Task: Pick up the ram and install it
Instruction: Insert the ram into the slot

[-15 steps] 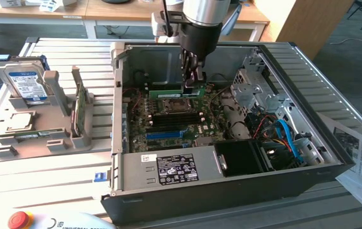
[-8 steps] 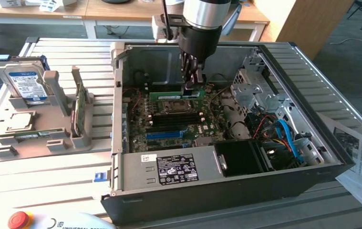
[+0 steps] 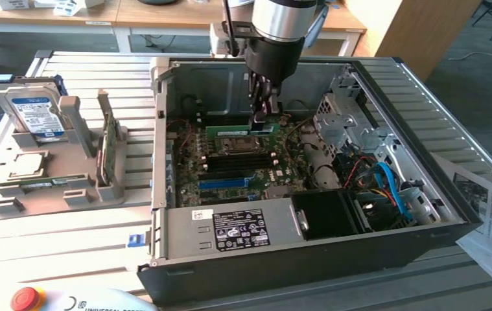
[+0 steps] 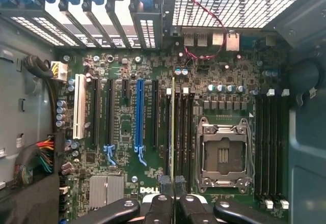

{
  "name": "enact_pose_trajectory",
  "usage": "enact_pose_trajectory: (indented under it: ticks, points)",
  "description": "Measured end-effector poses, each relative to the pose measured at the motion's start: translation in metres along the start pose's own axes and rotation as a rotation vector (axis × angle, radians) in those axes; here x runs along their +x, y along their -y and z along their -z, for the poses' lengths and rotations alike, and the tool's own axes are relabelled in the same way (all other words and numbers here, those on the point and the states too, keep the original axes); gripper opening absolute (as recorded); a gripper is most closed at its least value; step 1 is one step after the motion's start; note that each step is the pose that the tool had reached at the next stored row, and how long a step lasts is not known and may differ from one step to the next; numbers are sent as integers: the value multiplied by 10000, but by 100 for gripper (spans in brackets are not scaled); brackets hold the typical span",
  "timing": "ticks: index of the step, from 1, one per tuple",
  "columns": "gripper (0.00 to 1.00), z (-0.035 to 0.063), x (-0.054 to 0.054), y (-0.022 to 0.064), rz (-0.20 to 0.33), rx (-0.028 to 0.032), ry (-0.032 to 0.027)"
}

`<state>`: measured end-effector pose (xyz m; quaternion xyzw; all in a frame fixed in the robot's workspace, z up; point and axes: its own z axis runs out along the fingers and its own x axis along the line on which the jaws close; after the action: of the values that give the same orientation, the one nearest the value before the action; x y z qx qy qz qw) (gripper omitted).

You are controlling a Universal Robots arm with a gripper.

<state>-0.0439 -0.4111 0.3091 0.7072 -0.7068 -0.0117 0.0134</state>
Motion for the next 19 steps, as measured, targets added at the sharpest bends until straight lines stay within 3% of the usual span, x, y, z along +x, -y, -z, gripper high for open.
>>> enact_pose_trajectory:
  ticks: [19]
  points:
    - [12,-168,0,25,0,-3,0]
